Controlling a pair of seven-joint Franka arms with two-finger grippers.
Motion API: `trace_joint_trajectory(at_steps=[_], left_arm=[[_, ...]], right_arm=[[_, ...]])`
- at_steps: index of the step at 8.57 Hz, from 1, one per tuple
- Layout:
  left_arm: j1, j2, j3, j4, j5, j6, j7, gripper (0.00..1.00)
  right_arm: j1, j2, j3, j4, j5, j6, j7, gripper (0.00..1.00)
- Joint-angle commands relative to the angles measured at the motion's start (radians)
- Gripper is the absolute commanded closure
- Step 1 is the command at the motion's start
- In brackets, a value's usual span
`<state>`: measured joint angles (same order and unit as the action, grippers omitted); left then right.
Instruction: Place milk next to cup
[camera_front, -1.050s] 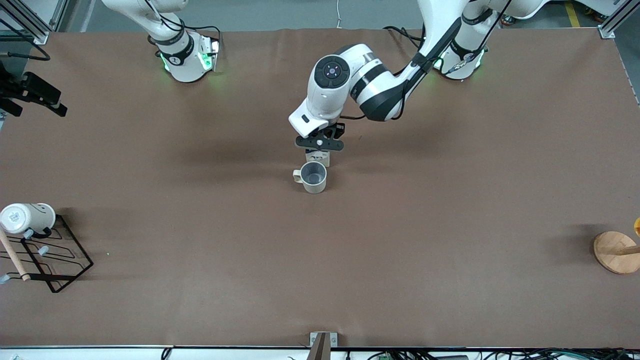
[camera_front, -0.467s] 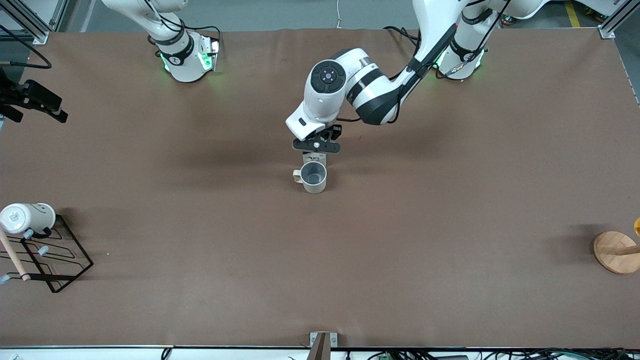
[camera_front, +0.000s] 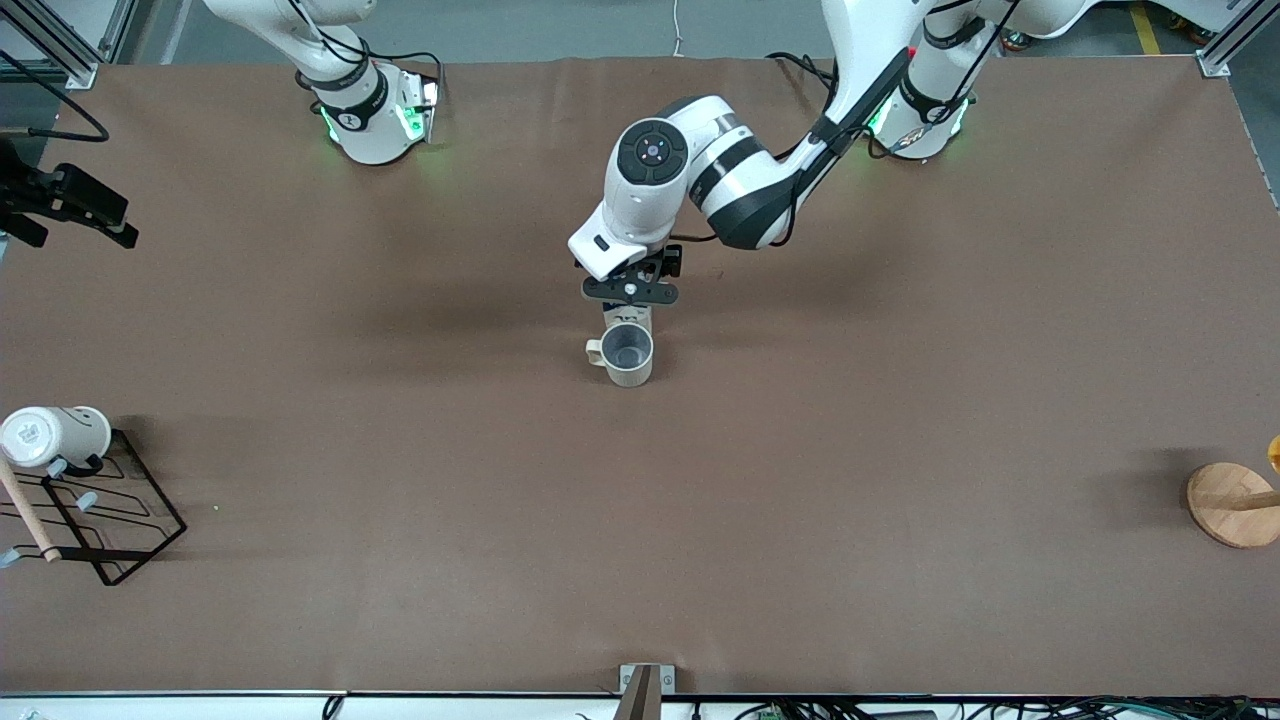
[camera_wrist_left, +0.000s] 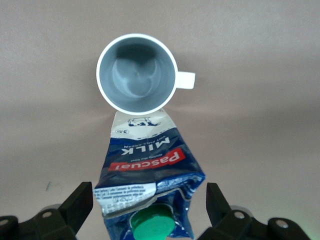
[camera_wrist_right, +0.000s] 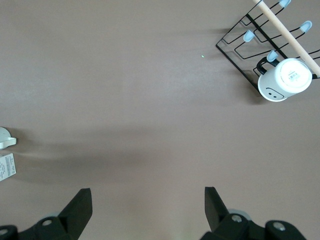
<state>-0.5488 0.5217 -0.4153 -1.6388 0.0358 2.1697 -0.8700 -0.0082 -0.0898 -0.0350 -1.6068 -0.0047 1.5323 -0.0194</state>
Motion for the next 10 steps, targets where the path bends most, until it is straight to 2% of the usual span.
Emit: trace_joint_trajectory(at_steps=[1, 2, 6, 8, 9, 10], left_arm=[[-0.016, -0.026, 0.007, 0.057, 0.051, -0.06, -0.081, 0.0], [0.027, -0.085, 0.03, 0.059, 0.061, -0.086, -0.092, 0.0], [0.382, -0.251, 0.038, 0.054, 0.119, -0.201, -0.101, 0.0], [0.539, -0.314, 0.035, 0.054, 0.107, -0.247, 0.169, 0.0], [0.578, -0.342, 0.045, 0.053, 0.104, -0.248, 0.266, 0.0], [0.54, -0.368, 0.137, 0.053, 0.096, -0.248, 0.329, 0.0]], right_arm=[[-0.003, 0.007, 0.009, 0.013, -0.015, -0.003, -0.001, 0.01], [-0.003, 0.008, 0.009, 0.013, -0.015, -0.001, -0.001, 0.01], [-0.004, 0.019, 0.009, 0.013, -0.012, 0.006, -0.001, 0.01], [-0.004, 0.021, 0.009, 0.013, -0.011, 0.006, 0.001, 0.01], [-0.004, 0.019, 0.009, 0.013, -0.011, 0.005, 0.001, 0.01], [-0.004, 0.019, 0.01, 0.012, -0.011, 0.005, 0.001, 0.01]])
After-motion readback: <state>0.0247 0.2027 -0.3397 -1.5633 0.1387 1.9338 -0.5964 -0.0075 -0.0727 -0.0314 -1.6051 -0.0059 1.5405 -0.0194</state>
